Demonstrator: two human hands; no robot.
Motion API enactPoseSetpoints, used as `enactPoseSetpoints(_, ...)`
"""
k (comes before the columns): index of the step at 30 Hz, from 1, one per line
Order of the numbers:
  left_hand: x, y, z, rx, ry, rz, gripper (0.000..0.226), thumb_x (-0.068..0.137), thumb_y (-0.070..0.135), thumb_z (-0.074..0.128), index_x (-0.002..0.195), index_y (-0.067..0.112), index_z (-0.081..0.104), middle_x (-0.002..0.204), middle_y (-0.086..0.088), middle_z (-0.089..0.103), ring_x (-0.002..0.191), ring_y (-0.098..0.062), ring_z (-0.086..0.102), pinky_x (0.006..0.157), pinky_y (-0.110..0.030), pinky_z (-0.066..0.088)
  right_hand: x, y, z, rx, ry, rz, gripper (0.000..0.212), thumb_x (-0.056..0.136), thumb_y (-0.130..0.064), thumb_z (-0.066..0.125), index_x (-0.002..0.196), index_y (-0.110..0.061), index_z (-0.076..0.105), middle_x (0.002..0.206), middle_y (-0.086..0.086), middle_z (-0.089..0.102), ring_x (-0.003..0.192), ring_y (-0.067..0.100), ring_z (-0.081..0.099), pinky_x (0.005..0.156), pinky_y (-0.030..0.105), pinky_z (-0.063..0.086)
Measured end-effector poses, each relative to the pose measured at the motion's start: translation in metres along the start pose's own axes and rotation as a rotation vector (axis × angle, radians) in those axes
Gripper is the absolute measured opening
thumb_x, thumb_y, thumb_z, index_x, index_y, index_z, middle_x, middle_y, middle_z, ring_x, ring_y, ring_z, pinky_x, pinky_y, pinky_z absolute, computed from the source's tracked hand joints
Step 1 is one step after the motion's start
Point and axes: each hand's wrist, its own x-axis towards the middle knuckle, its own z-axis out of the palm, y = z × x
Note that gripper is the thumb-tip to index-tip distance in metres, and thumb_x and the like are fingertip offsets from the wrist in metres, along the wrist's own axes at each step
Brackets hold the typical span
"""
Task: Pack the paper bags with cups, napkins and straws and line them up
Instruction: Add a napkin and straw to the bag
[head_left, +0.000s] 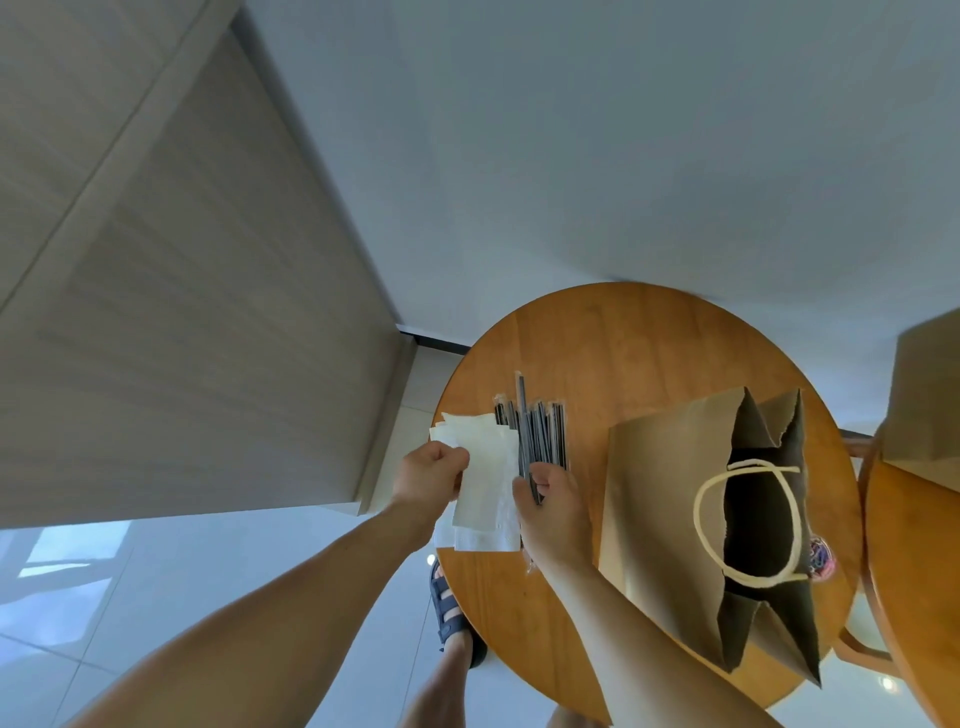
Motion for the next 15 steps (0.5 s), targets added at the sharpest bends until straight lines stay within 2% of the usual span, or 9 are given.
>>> enactPoseSetpoints(2,-0.003,0.006,0.000,-0.187,-0.090,-0.047,0.021,0.088,0.005,0.054,0.068,0.009,0.049,0.066,-0.002,0.050,0.061,-0.015,0.050,0.054,-0.024,0.046,0.001,-0.005,-0.002,0.242,-0.056,0.092,0.016,0.096,-0.030,0.058,0.082,-0.024,0.052,0.076,-0.014,0.053,0.070,0.001,0.052,0.064,0.021,0.042)
enactPoseSetpoints(5,-0.006,0.012,0.000,-0.330,-0.235,-0.044,0.007,0.089,0.001,0.048,0.083,0.005,0.049,0.079,-0.011,0.047,0.074,-0.023,0.049,0.066,-0.035,0.048,0.005,-0.018,-0.011,0.588,-0.196,0.308,0.027,0.096,-0.034,0.059,0.095,-0.007,0.062,0.087,0.004,0.064,0.081,0.017,0.062,0.069,0.033,0.049)
enactPoseSetpoints(7,-0.009,0.014,0.001,-0.349,-0.287,-0.036,0.005,0.090,0.002,0.047,0.090,0.001,0.052,0.087,-0.016,0.051,0.081,-0.028,0.053,0.074,-0.041,0.053,0.005,-0.024,-0.017,0.725,-0.238,0.352,0.012,0.096,-0.022,0.061,0.095,-0.013,0.069,0.090,0.005,0.072,0.081,0.020,0.069,0.068,0.033,0.055)
enactPoseSetpoints(9,-0.010,0.013,0.002,-0.335,-0.299,-0.069,0.020,0.092,0.008,0.049,0.108,-0.003,0.054,0.101,-0.020,0.059,0.093,-0.033,0.060,0.083,-0.047,0.056,0.004,-0.027,-0.021,0.774,-0.217,0.347,0.006,0.094,-0.012,0.063,0.098,-0.014,0.068,0.092,0.002,0.075,0.083,0.019,0.072,0.068,0.031,0.059)
enactPoseSetpoints(11,-0.010,0.012,0.003,-0.346,-0.322,-0.159,0.031,0.095,0.021,0.054,0.123,0.007,0.054,0.114,-0.019,0.064,0.103,-0.035,0.064,0.086,-0.050,0.057,0.003,-0.029,-0.024,0.768,-0.187,0.321,0.008,0.094,-0.009,0.063,0.100,-0.013,0.066,0.092,0.001,0.075,0.083,0.019,0.073,0.066,0.030,0.059)
enactPoseSetpoints(13,-0.010,0.015,0.003,-0.368,-0.361,-0.248,0.035,0.095,0.031,0.061,0.125,0.013,0.057,0.118,-0.018,0.067,0.108,-0.038,0.065,0.088,-0.053,0.056,0.003,-0.028,-0.024,0.774,-0.212,0.296,0.009,0.093,-0.007,0.063,0.099,-0.012,0.068,0.092,0.002,0.076,0.084,0.020,0.073,0.067,0.030,0.059)
enactPoseSetpoints(15,-0.009,0.017,0.004,-0.307,-0.343,-0.246,0.036,0.092,0.025,0.066,0.125,0.011,0.059,0.117,-0.017,0.069,0.106,-0.036,0.066,0.083,-0.049,0.058,0.003,-0.024,-0.023,0.751,-0.257,0.287,0.012,0.092,-0.006,0.063,0.099,-0.012,0.070,0.095,0.005,0.075,0.089,0.023,0.072,0.074,0.035,0.060)
